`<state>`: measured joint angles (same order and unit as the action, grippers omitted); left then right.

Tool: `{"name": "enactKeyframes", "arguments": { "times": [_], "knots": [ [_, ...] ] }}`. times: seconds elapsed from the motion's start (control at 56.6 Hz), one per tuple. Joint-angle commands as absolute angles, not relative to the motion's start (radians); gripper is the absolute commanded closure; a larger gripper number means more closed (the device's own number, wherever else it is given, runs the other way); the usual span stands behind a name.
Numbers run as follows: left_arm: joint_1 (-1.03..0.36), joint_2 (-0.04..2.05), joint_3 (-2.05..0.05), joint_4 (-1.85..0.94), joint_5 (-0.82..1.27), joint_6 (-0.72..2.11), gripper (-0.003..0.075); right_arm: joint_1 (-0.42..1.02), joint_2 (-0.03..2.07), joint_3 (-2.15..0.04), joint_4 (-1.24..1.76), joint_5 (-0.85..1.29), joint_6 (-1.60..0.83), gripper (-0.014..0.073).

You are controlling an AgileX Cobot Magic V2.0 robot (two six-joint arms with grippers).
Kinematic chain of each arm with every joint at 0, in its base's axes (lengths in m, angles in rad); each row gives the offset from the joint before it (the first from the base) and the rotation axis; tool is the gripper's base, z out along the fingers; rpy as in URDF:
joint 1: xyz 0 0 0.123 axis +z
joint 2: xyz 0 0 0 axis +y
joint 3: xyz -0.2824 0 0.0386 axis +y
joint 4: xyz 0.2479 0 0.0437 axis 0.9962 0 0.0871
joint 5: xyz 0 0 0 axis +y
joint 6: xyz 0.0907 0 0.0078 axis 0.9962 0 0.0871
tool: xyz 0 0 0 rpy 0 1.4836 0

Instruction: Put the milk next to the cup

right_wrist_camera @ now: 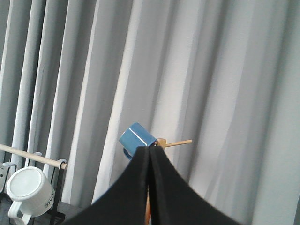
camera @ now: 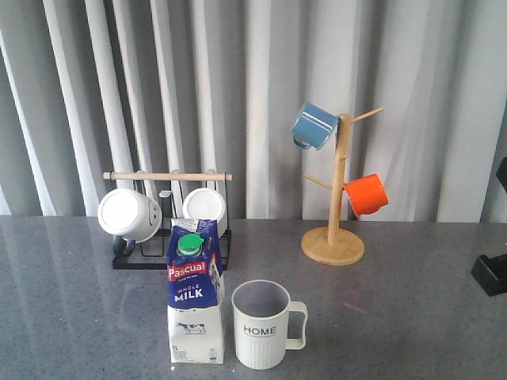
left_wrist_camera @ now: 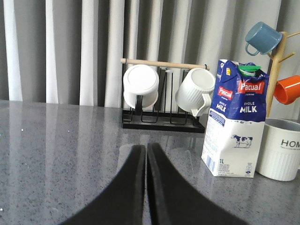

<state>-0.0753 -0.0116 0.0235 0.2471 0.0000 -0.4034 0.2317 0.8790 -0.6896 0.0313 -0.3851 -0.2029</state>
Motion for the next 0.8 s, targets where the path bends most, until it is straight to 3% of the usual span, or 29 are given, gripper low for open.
{"name": "enactKeyframes", "arguments": {
  "times": [0.0,0.354,0.778],
  "knots": [
    [-0.1,-0.026,0.004,0.193,-0.035,-0.385,0.0727,0.227,0.87,-0.718,0.03,-0.454,-0.209,0.0602],
    [-0.104,-0.026,0.004,0.115,-0.032,-0.074,0.0727,0.227,0.87,-0.718,0.03,-0.455,-0.209,0.0602],
    [-0.104,-0.026,0.004,0.085,-0.007,-0.045,0.0727,0.227,0.87,-0.718,0.03,-0.455,-0.209,0.0602]
  ]
}}
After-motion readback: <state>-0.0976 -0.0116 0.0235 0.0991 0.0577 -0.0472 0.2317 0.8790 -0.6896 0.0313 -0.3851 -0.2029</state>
